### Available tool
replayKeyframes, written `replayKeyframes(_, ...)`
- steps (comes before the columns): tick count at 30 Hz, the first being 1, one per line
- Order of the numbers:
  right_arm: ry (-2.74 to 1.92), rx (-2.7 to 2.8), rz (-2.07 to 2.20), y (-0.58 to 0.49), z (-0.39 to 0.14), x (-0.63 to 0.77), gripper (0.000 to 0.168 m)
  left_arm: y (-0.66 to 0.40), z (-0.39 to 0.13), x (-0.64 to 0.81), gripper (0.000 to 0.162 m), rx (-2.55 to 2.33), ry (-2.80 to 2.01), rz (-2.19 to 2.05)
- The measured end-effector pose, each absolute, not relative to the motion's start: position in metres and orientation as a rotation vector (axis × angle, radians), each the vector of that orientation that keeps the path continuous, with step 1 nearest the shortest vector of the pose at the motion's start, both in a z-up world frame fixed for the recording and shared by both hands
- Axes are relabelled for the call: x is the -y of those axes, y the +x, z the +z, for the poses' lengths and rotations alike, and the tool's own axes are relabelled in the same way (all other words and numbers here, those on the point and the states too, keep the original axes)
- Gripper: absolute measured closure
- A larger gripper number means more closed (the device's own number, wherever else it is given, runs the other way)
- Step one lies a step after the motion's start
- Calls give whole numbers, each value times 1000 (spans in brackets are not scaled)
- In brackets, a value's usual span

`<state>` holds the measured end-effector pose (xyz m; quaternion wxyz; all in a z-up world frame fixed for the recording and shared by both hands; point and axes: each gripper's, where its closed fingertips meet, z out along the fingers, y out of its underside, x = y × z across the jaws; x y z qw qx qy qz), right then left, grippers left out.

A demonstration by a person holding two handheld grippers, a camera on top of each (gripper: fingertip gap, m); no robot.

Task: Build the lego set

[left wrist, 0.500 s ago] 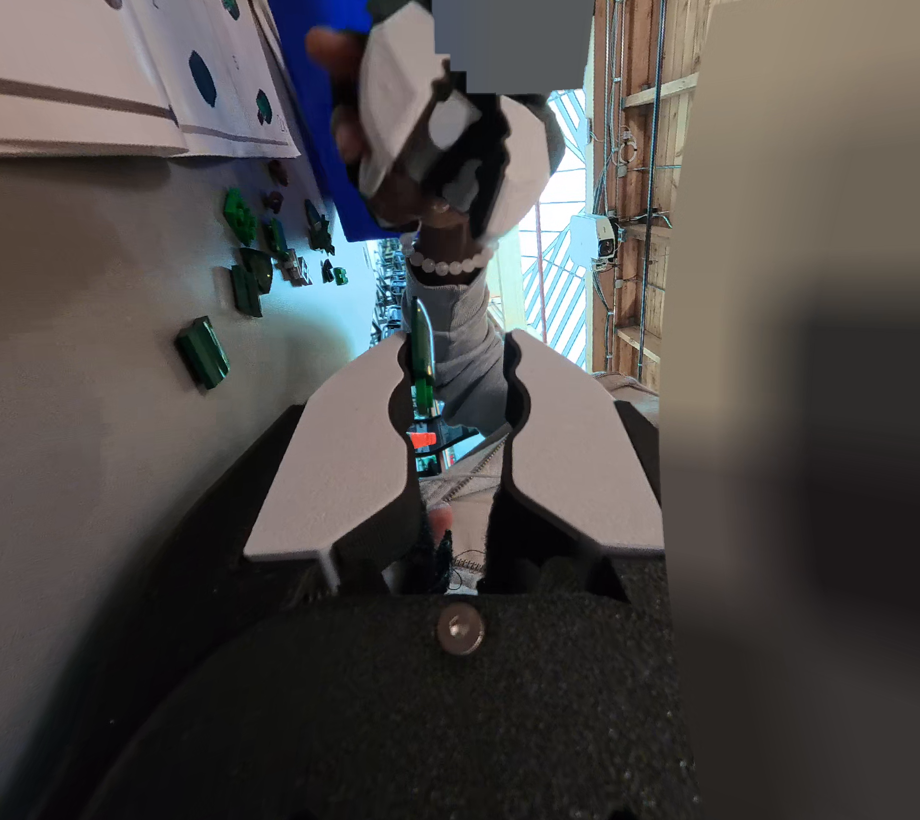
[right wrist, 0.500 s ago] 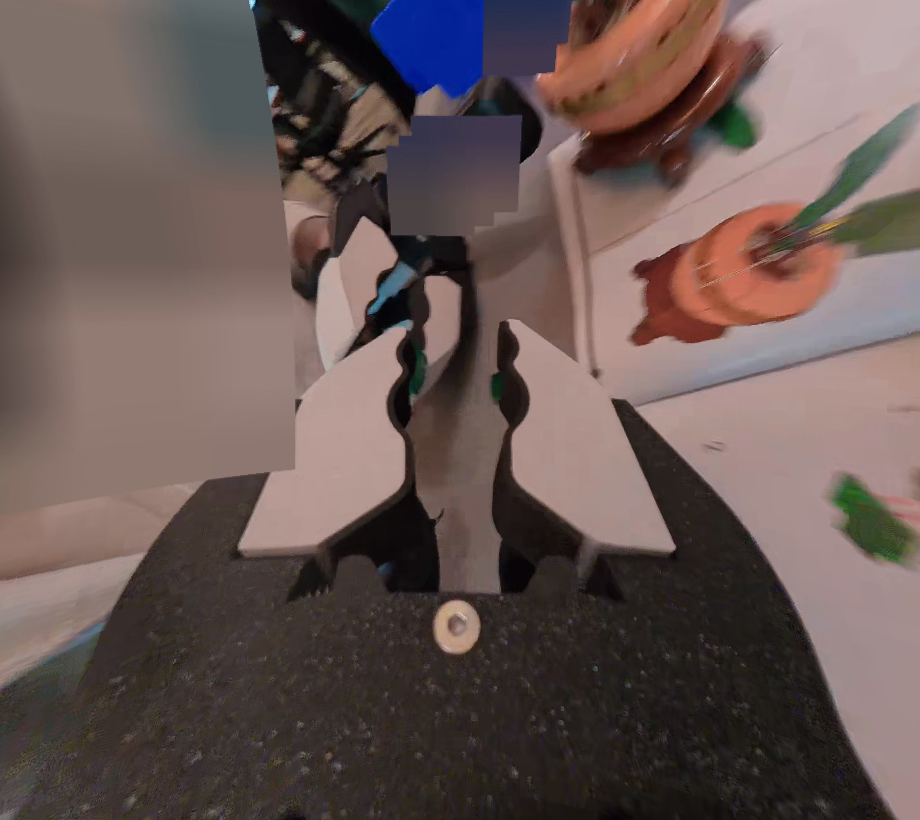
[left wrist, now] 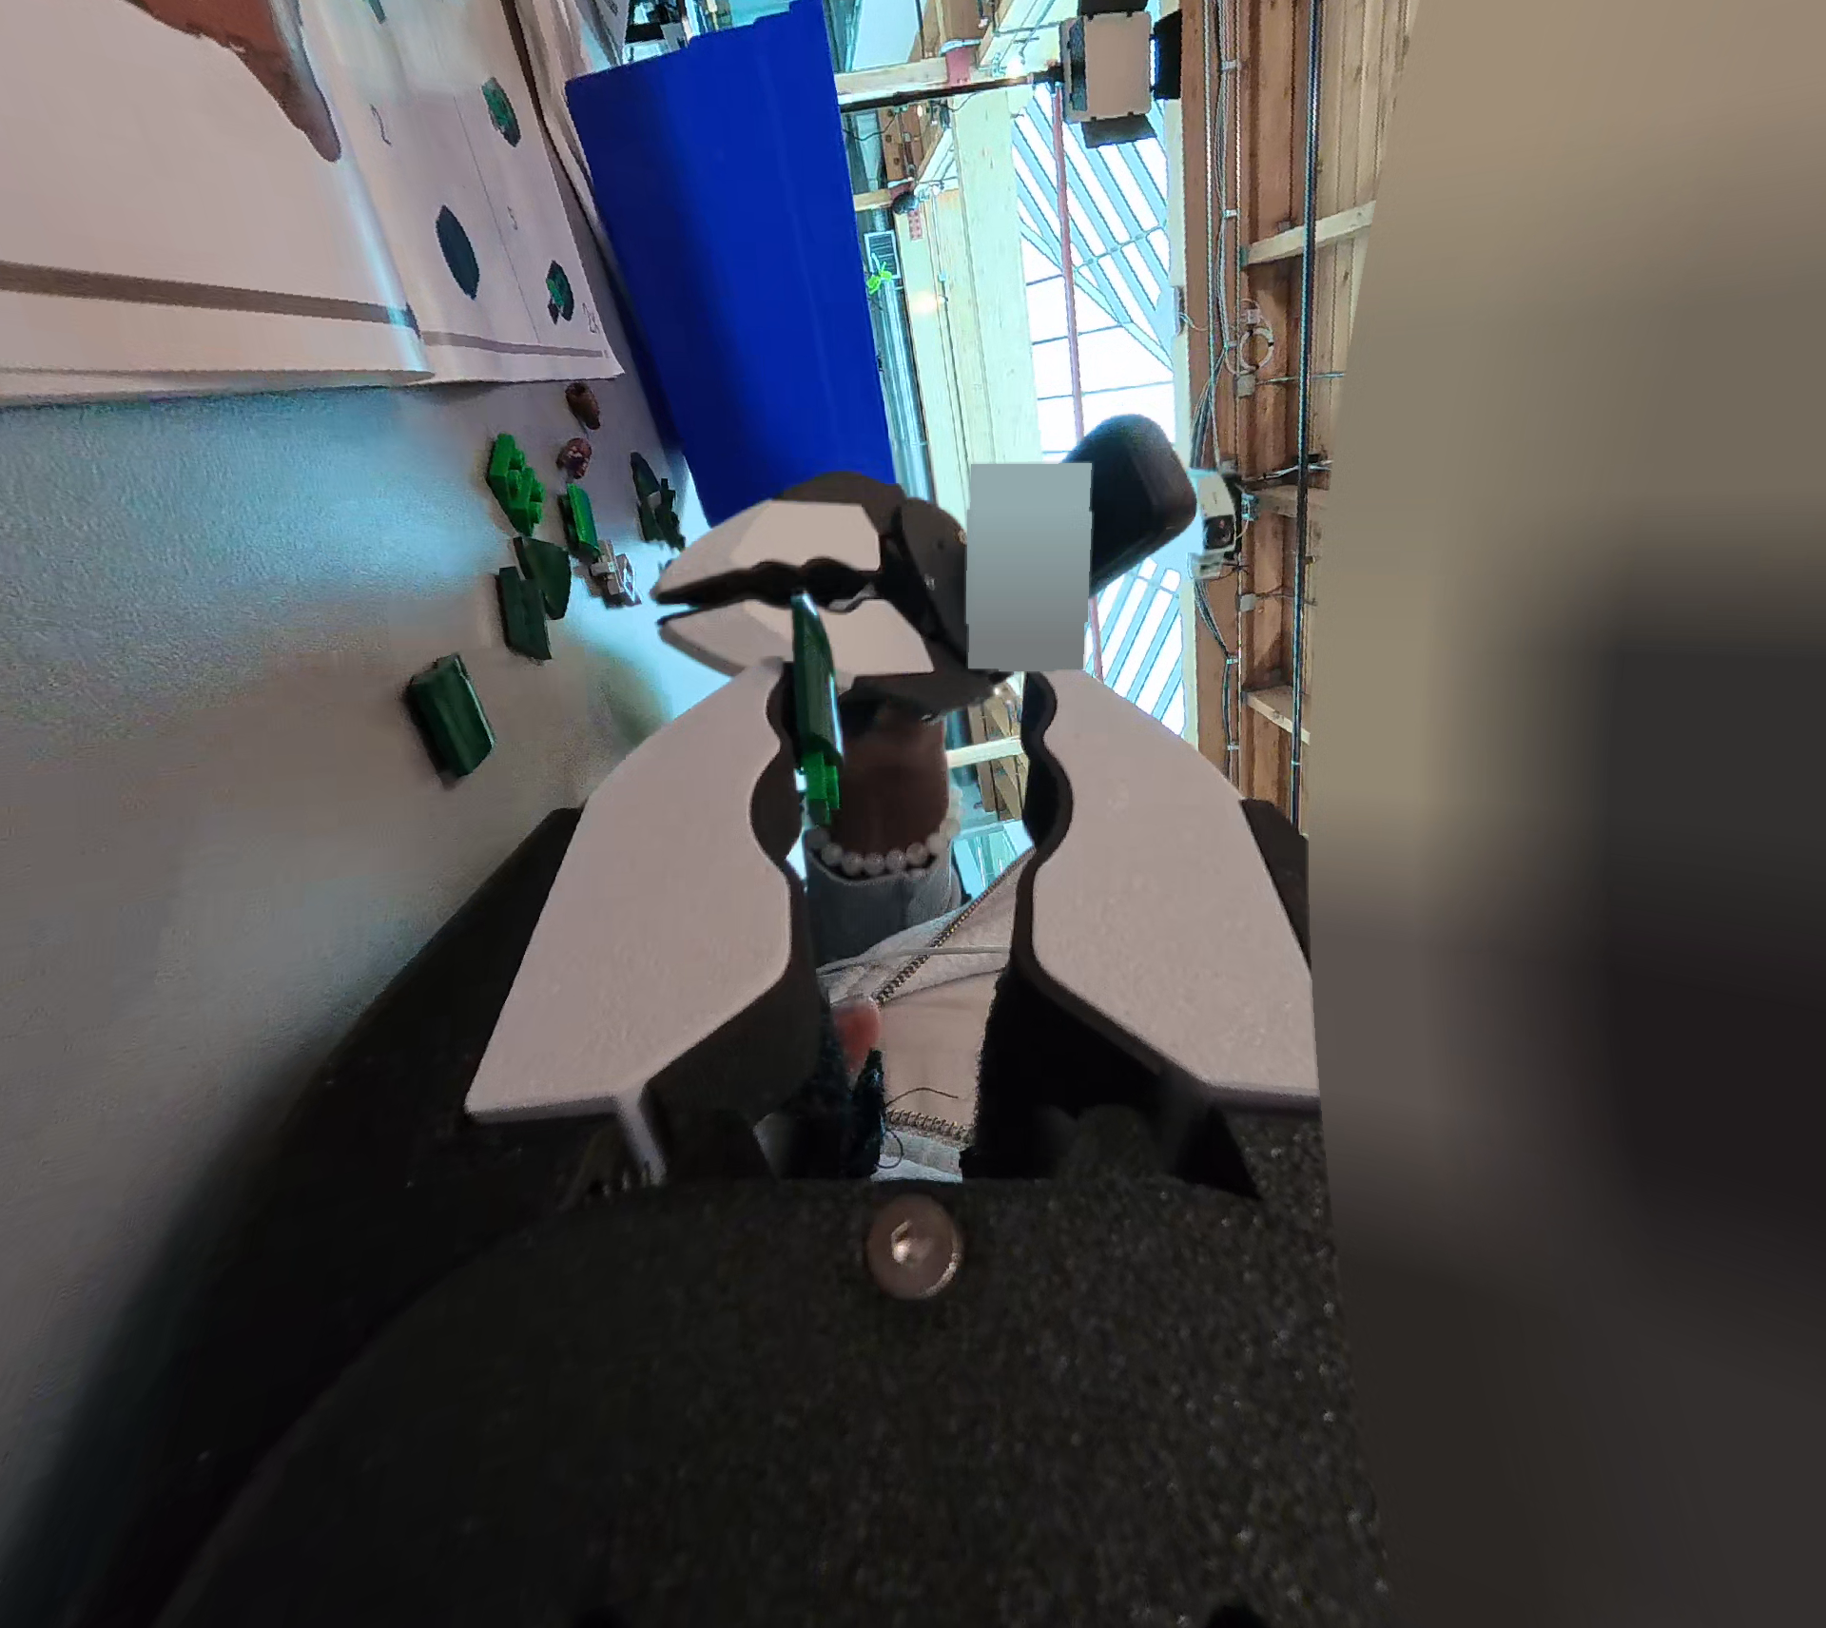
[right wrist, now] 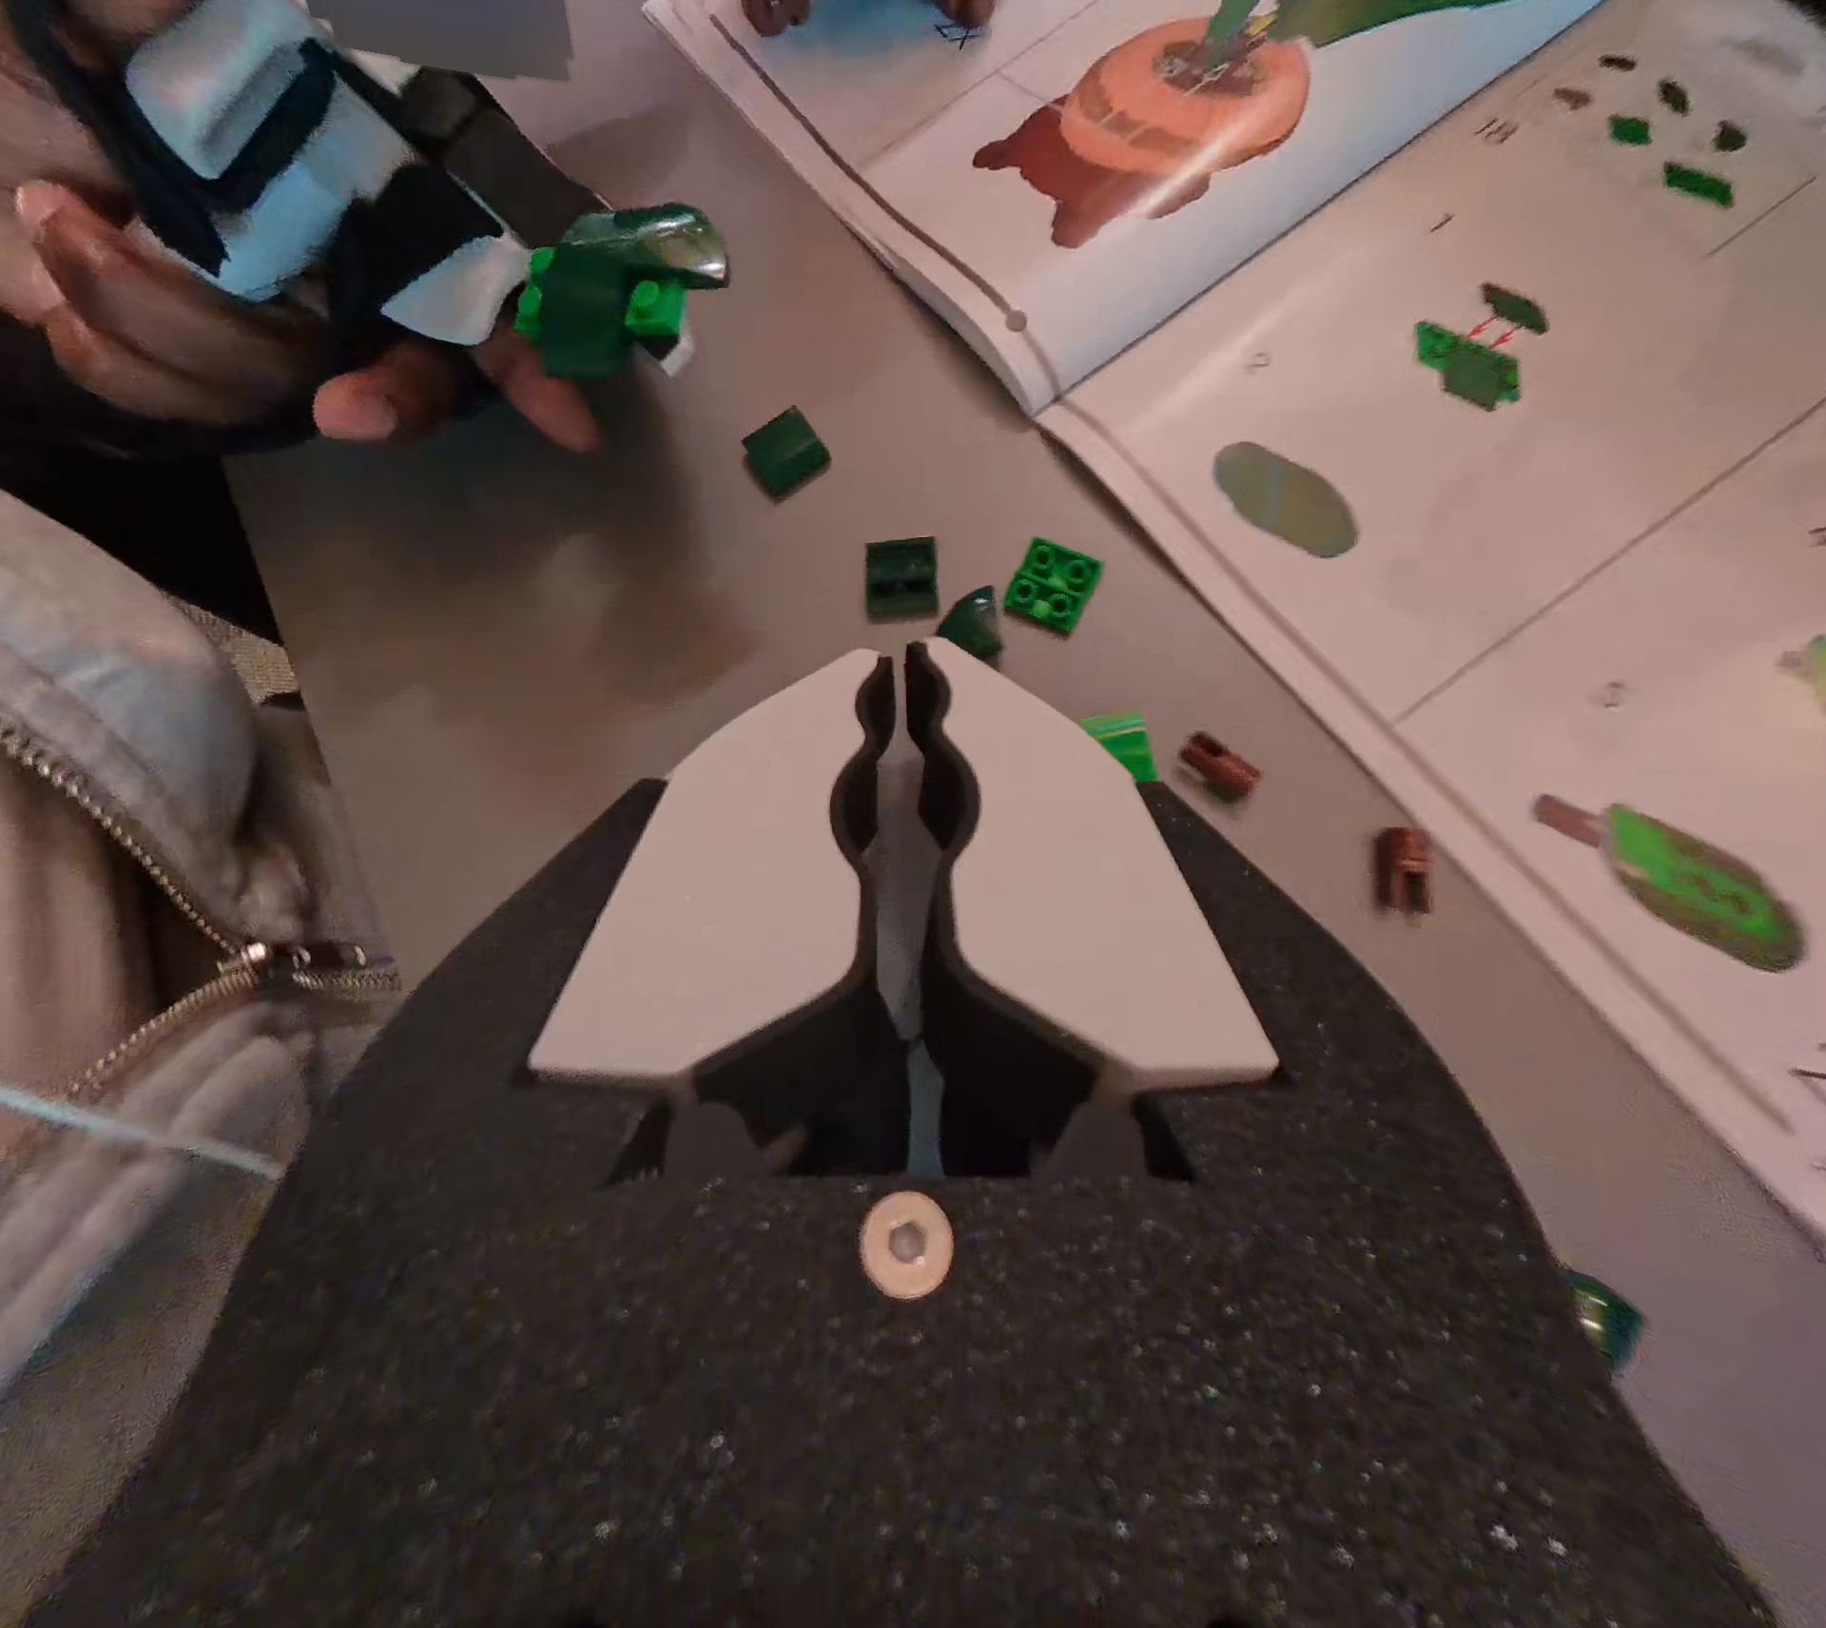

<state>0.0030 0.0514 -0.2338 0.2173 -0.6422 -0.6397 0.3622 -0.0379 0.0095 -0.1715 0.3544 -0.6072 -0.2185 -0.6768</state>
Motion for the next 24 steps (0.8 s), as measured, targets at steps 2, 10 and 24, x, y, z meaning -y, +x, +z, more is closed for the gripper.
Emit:
replayKeyframes(2,-1824,1784,933,1,-244,-51,166,-37,-172,-10,121,559,-1572,-1754)
replayKeyframes(10,-1798,1816,887,-8,-248,-51,166,-38,-171,-8,122,540,-1569,-1758)
replayKeyframes(24,-1808,1749,822,-12,-251,-57,166,-37,-173,-10,122,535,-1565,-1765)
